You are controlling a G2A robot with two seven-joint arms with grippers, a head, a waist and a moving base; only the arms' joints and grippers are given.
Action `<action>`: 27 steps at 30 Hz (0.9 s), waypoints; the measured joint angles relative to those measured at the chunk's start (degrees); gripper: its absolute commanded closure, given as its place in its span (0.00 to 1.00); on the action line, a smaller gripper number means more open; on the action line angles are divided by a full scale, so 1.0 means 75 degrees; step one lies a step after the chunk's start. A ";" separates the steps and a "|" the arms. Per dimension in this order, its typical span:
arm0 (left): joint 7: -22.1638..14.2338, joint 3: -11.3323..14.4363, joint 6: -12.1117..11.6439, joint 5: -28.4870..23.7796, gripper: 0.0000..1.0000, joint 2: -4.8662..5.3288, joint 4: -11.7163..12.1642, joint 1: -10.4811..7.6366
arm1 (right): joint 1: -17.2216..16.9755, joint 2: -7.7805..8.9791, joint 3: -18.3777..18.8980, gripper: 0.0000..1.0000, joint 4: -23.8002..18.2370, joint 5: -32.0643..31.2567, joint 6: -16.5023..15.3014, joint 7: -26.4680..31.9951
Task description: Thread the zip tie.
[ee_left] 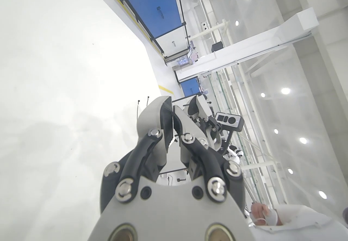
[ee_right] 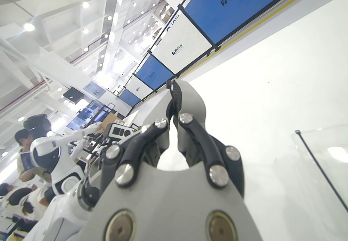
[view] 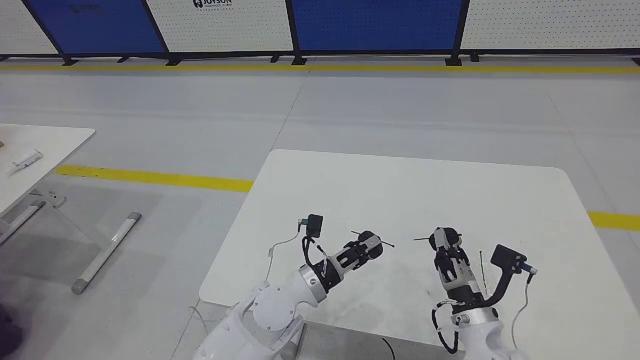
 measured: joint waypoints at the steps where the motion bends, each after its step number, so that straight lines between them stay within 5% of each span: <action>1: 0.0002 0.0001 0.0000 0.0003 1.00 0.0000 0.0000 0.0000 | 0.0000 0.0000 0.0000 1.00 0.0000 0.0000 0.0000 0.0000; 16: 0.0002 0.0001 0.0002 0.0003 1.00 0.0000 -0.0001 0.0001 | -0.0199 -0.0120 -0.0636 1.00 0.0076 -0.0869 0.0386 -0.0871; 27: 0.0002 0.0001 0.0002 0.0003 1.00 0.0000 -0.0001 0.0001 | -0.0162 -0.0154 -0.0755 1.00 0.0124 -0.0753 0.0481 -0.0819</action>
